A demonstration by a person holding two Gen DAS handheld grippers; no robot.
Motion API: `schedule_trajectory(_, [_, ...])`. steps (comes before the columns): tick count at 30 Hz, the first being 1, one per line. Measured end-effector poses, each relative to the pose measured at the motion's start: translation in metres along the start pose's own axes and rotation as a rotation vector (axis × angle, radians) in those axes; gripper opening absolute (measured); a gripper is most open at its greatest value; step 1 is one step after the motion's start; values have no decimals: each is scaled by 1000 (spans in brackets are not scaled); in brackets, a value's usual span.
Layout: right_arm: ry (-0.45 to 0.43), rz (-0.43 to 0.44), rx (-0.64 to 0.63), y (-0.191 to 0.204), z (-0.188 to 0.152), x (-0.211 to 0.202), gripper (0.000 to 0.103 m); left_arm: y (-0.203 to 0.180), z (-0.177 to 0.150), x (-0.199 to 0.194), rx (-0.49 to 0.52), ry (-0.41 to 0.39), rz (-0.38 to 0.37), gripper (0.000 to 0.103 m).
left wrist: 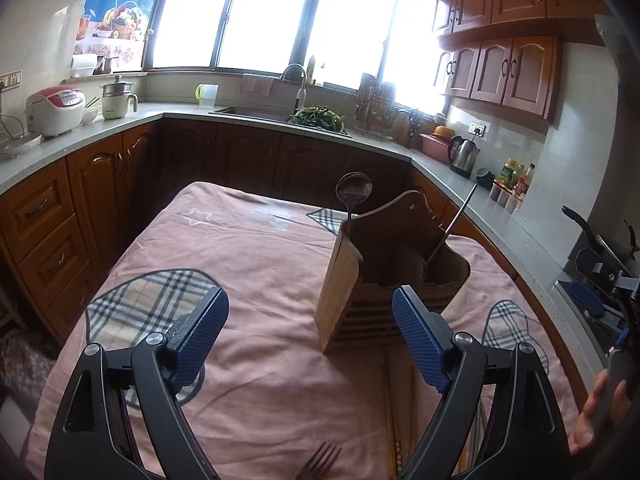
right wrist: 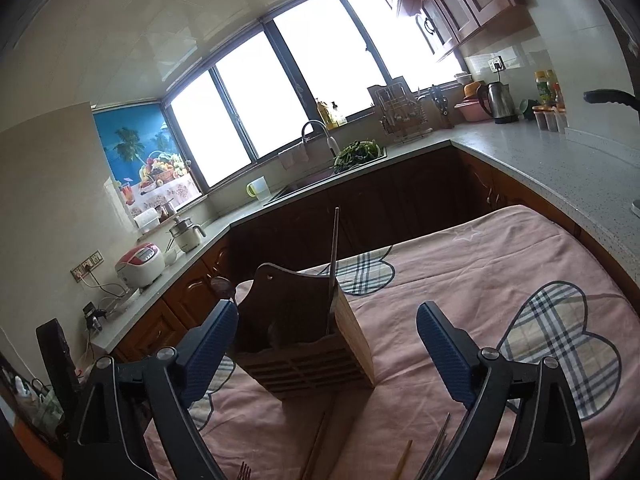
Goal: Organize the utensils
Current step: 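Lower both tools back toward the chopsticks lying on the table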
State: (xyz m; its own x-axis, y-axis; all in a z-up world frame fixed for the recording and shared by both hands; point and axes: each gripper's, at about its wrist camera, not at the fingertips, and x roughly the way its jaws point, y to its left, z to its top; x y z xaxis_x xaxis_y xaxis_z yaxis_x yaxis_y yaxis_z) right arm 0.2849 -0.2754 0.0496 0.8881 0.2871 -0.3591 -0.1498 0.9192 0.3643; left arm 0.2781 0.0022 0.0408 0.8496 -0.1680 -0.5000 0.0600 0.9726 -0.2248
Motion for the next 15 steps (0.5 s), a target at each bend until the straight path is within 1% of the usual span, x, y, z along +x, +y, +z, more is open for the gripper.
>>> schedule_trajectory(4, [12, -16, -6, 0, -20, -30, 93, 7, -21, -23, -16, 38, -7, 87])
schedule_trajectory(9, [24, -62, 3, -5, -42, -63, 93, 7, -43, -45, -15, 71, -21, 87])
schedule_trajectory(15, [52, -119, 24, -18, -72, -91, 93, 5, -62, -56, -13, 112, -31, 86])
